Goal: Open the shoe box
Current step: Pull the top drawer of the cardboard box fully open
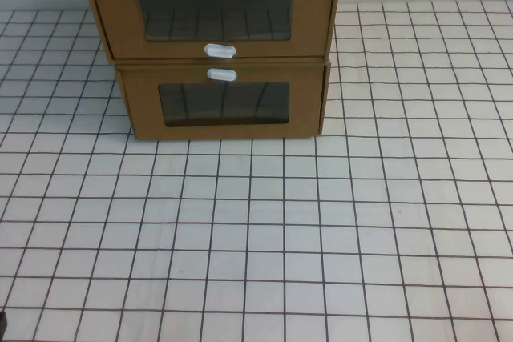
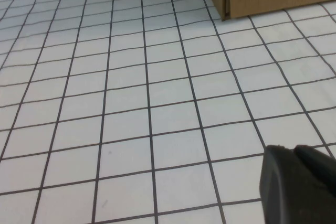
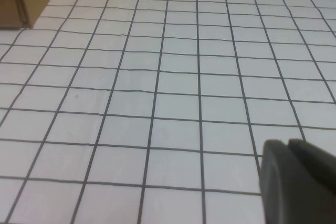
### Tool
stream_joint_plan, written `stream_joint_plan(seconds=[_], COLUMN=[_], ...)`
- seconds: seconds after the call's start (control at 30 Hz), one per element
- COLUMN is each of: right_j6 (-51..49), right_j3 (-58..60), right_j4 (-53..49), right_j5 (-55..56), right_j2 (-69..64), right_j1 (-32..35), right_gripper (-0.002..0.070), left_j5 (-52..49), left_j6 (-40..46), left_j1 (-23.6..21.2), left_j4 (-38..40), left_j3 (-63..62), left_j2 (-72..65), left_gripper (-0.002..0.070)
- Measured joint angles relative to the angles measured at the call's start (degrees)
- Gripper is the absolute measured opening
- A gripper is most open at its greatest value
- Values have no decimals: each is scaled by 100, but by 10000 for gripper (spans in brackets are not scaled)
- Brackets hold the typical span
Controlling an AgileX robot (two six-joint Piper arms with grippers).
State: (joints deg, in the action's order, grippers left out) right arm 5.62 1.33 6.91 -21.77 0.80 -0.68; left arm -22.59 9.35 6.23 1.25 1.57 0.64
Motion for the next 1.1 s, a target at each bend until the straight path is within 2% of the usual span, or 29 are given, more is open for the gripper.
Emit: stream_joint_plan(seconds=[0.9,1.1], right_j6=[0,0], right_j3=[0,0], right_j4=[0,0], right_j5=[0,0], right_j2=[0,0], right_j1=[0,0], right_gripper=[-16,-16], left_j5=[41,364], left_j6=[0,0], left_j1=[0,0], left_j4=[0,488], left_j3=[0,0], left_j2=[0,0], left_gripper=[-2,-2])
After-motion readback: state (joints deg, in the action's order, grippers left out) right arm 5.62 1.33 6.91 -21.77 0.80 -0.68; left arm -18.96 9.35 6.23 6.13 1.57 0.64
